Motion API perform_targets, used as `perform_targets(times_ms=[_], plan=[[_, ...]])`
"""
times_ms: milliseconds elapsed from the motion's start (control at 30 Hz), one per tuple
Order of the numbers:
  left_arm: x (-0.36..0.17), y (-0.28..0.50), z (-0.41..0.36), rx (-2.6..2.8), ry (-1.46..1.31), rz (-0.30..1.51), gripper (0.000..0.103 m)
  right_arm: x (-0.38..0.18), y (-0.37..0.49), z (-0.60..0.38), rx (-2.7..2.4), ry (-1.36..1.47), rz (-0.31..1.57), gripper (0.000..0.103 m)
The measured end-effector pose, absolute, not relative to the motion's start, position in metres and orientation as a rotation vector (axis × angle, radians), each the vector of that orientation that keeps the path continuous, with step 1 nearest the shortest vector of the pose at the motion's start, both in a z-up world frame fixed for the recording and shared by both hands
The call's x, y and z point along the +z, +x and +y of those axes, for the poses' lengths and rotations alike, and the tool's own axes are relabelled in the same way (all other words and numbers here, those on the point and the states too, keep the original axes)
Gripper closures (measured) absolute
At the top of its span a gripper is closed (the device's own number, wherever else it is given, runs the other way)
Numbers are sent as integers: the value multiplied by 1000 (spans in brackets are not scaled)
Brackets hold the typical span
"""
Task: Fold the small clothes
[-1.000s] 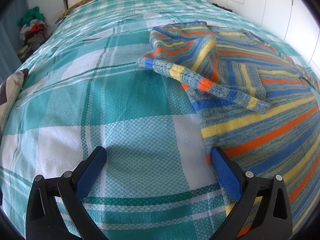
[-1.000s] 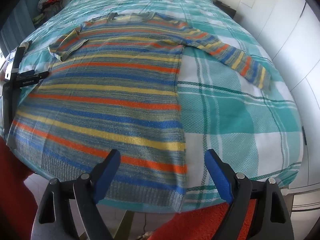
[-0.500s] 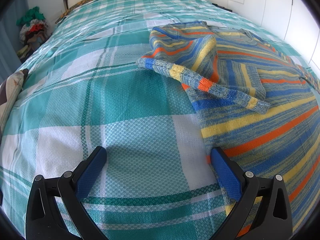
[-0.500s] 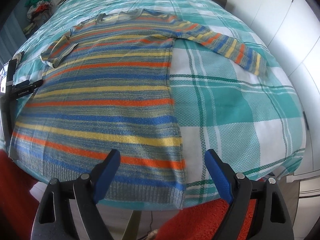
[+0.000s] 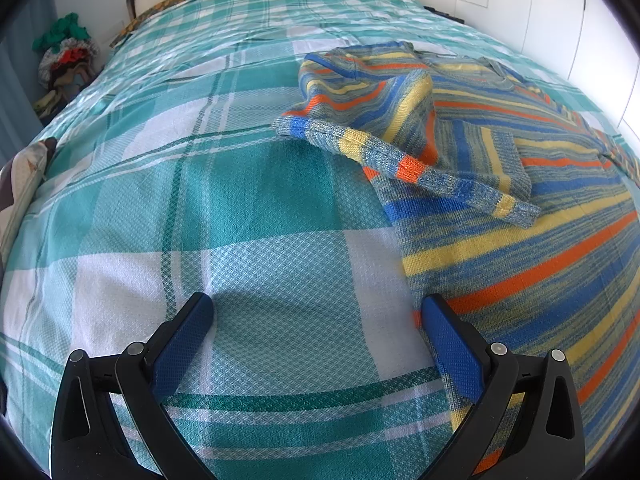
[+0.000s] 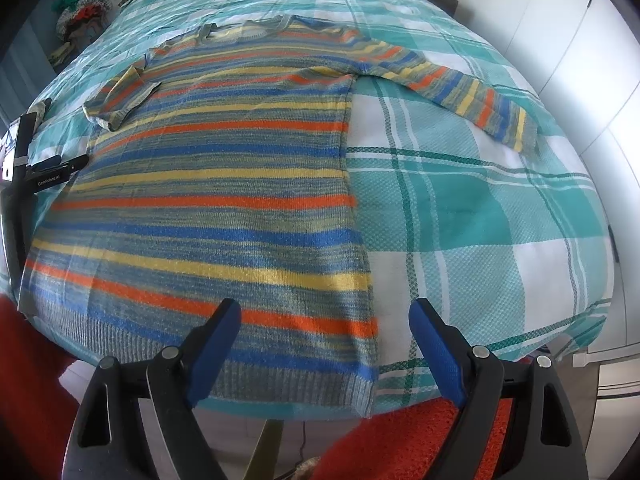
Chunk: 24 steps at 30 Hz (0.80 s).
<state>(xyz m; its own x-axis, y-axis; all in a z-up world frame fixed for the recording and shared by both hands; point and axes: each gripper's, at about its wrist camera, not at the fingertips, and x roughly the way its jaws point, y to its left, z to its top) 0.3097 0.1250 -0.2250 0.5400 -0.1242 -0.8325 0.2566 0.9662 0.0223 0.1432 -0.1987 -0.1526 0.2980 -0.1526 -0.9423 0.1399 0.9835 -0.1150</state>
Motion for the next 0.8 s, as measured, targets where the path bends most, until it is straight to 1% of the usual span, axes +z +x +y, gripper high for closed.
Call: perform_targets(times_ms=[167, 467, 800], plan=[[-225, 310, 124, -227, 148, 975, 0, -145, 138, -205, -196, 20, 1214, 18], [-225, 310, 124, -227, 148, 975, 0, -146, 134, -220, -200, 92, 1198, 18], [-225, 309, 125, -222, 148, 968, 0, -126, 111, -237, -168, 138, 1088, 18]])
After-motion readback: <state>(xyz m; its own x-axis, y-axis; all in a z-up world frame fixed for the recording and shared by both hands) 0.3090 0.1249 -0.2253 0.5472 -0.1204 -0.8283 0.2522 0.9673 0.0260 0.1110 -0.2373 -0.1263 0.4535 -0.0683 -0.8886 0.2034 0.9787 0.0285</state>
